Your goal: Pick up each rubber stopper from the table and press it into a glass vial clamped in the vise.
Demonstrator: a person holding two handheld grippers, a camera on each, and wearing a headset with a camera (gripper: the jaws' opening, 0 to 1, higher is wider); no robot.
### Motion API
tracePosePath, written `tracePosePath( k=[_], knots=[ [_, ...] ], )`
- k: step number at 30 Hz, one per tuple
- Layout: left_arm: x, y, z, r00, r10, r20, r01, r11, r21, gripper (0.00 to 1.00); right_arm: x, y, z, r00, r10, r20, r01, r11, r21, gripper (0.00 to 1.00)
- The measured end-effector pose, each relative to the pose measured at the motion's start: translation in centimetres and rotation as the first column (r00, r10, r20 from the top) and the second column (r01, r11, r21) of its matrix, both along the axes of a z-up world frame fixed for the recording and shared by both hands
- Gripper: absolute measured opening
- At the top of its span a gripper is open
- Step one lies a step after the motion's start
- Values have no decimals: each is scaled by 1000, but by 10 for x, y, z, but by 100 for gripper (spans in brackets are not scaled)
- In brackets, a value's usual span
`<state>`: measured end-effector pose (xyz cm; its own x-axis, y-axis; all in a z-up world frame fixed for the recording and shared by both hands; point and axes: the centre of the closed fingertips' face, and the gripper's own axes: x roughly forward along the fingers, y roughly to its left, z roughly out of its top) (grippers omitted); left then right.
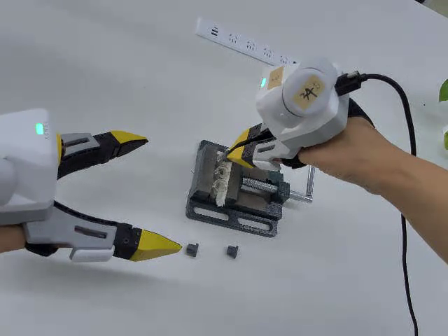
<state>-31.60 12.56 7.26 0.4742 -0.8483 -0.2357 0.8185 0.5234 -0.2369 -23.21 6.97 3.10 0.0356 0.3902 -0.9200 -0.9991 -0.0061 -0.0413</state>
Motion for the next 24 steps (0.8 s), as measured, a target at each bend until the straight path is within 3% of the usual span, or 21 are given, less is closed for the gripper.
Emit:
tracePosePath(
  k=[24],
  knots=[
    [1, -4, 0, 1000, -1, 3, 1, 1000, -12, 91, -2, 1, 1, 999, 35, 1, -35, 999, -23, 0]
  ],
)
